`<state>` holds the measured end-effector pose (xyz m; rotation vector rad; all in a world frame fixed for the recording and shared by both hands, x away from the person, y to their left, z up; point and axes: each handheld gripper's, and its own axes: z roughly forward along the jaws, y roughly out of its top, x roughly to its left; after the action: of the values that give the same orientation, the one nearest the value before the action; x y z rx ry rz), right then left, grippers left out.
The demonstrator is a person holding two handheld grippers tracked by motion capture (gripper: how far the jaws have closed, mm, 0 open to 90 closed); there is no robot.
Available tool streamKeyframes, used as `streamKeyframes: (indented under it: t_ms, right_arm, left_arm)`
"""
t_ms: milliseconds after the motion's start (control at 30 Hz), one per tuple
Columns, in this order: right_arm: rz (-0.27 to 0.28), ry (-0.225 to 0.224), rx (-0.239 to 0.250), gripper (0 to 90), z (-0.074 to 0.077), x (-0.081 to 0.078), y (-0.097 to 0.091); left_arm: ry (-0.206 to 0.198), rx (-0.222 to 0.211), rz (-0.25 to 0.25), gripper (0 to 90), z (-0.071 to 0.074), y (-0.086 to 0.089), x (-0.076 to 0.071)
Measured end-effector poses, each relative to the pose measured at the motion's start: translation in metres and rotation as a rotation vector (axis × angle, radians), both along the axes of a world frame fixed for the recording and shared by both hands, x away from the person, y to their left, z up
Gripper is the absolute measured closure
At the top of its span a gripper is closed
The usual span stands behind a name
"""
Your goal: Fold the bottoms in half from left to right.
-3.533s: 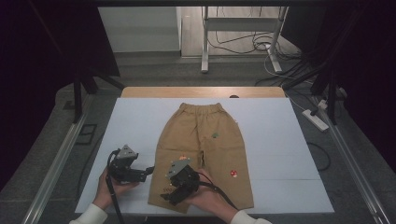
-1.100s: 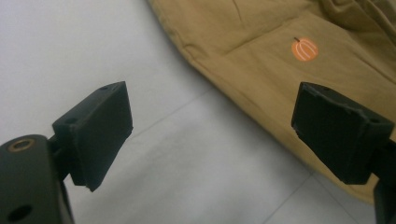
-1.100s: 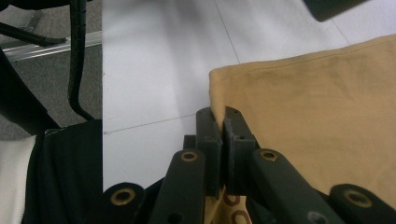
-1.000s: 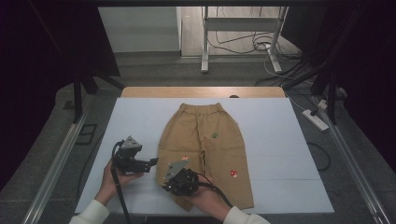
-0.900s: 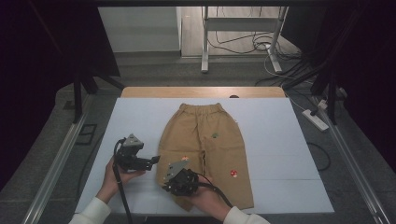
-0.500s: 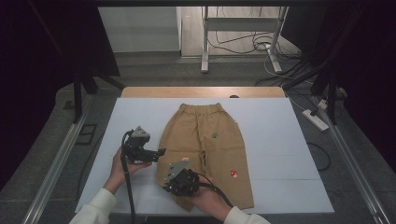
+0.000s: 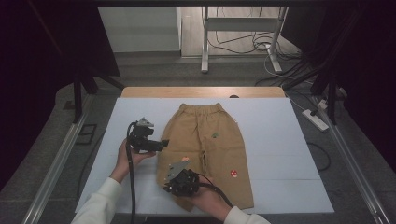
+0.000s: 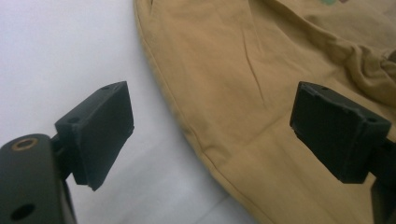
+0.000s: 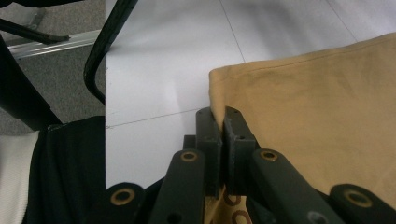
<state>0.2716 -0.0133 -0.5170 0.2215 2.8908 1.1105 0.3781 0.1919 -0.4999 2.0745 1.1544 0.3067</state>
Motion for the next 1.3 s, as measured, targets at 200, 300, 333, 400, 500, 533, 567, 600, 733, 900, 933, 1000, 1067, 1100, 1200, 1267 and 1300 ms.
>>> streamKeyframes:
  t_ms: [200,300,333,400,500,533,567,600,733,900,933,1000,1067,1100,1200,1267,1300]
  right_arm:
    - [0.000,0.003,-0.009,86.2,0.001,0.000,-0.001]
    - [-0.002,0.010,0.005,86.2,0.000,0.000,0.000]
    - [0.000,0.007,-0.001,86.2,0.000,0.000,0.000]
    - [0.002,0.006,0.005,86.2,-0.001,0.000,0.000]
    - [0.001,0.006,0.003,86.2,-0.001,0.000,0.000]
    - [0.001,0.004,0.000,86.2,-0.001,0.000,0.000]
    - [0.001,0.005,0.002,86.2,-0.001,0.000,0.000]
    - [0.001,0.006,0.002,86.2,-0.001,0.000,0.000]
    - [0.001,0.010,0.006,86.2,-0.001,0.000,0.000]
    - [0.000,0.010,0.004,86.2,-0.002,0.000,0.000]
    - [0.000,0.010,0.004,86.2,-0.002,0.000,0.000]
    - [-0.001,0.012,0.004,86.2,-0.002,0.000,0.000]
    - [0.000,0.012,0.004,86.2,-0.002,0.000,0.000]
    - [0.000,0.012,0.004,86.2,-0.002,0.000,0.000]
    - [0.000,0.012,0.005,86.2,-0.001,0.000,-0.001]
    - [0.000,0.011,0.005,86.2,-0.001,0.000,-0.001]
    - [0.000,0.011,0.005,86.2,-0.001,0.000,-0.001]
  left_arm:
    - [0.018,0.017,-0.005,13.7,0.000,-0.002,0.012]
    - [0.025,0.015,-0.003,13.7,0.000,-0.001,0.019]
    - [0.029,0.013,-0.002,13.7,-0.001,-0.001,0.021]
    - [0.031,0.014,0.002,13.9,-0.003,-0.002,0.025]
    - [0.045,0.015,0.002,14.2,-0.006,-0.003,0.032]
    - [0.047,0.014,0.004,14.3,-0.007,-0.004,0.034]
    - [0.048,0.014,0.004,14.3,-0.007,-0.004,0.036]
    - [0.052,0.014,0.005,14.3,-0.008,-0.005,0.038]
    - [0.062,0.021,0.009,14.3,-0.011,-0.007,0.045]
    - [0.077,0.024,0.014,14.5,-0.017,-0.008,0.051]
    - [0.078,0.020,0.018,14.6,-0.017,-0.009,0.052]
    - [0.081,0.021,0.015,14.8,-0.018,-0.009,0.054]
    - [0.086,0.023,0.011,14.8,-0.019,-0.011,0.056]
    - [0.088,0.024,0.012,14.8,-0.020,-0.012,0.057]
    - [0.096,0.032,0.007,14.8,-0.022,-0.015,0.060]
    - [0.102,0.031,0.008,14.8,-0.024,-0.017,0.062]
    - [0.104,0.037,0.005,14.8,-0.025,-0.017,0.063]
